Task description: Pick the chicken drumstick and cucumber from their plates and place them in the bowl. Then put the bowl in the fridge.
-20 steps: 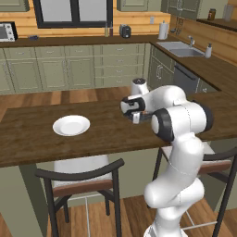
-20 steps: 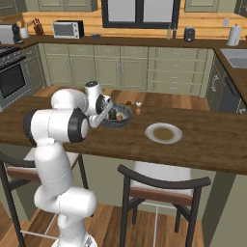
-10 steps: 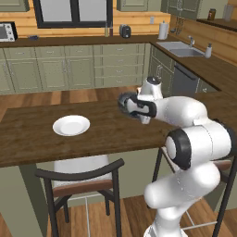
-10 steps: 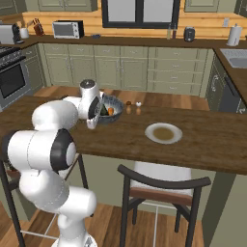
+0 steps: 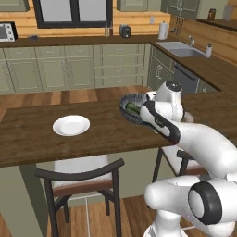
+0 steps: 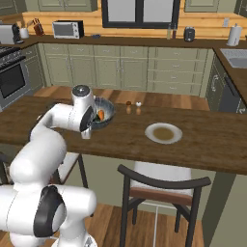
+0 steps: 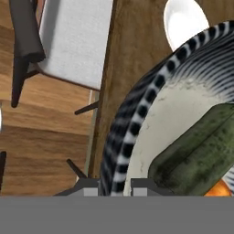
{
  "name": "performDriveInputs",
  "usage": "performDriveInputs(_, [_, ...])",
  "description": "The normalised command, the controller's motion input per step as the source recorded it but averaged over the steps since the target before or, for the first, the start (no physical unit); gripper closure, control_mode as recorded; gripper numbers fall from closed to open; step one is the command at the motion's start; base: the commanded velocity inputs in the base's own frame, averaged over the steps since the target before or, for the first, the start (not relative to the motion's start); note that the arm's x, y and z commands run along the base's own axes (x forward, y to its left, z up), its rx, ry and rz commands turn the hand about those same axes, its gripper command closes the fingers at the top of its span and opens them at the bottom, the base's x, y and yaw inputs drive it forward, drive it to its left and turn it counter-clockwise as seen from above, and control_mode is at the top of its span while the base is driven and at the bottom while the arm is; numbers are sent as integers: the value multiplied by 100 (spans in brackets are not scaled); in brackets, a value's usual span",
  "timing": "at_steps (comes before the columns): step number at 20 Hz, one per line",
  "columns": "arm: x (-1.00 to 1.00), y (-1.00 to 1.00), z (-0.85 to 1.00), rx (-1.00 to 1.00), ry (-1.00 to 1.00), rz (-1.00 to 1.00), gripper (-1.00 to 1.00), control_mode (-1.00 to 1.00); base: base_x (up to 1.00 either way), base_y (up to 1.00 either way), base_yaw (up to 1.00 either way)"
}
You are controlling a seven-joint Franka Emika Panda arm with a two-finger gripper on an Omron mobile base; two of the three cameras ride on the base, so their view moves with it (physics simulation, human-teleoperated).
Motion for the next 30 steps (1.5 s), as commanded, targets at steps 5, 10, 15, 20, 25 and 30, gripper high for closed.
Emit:
performDriveInputs(5, [-100, 0, 43, -3, -4, 0, 100, -100, 0, 0, 0])
performDriveInputs(10, [-100, 0, 26, -4, 0, 0, 100, -100, 0, 0, 0])
performDriveInputs(15, [-100, 0, 16, -1, 0, 0, 100, -100, 0, 0, 0])
performDriveInputs(20, [-100, 0, 7, -1, 1, 0, 100, -100, 0, 0, 0])
performDriveInputs(25, [-100, 0, 0, -1, 3, 0, 100, -100, 0, 0, 0])
performDriveInputs(30, [-96, 0, -6, 0, -12, -4, 100, -100, 0, 0, 0])
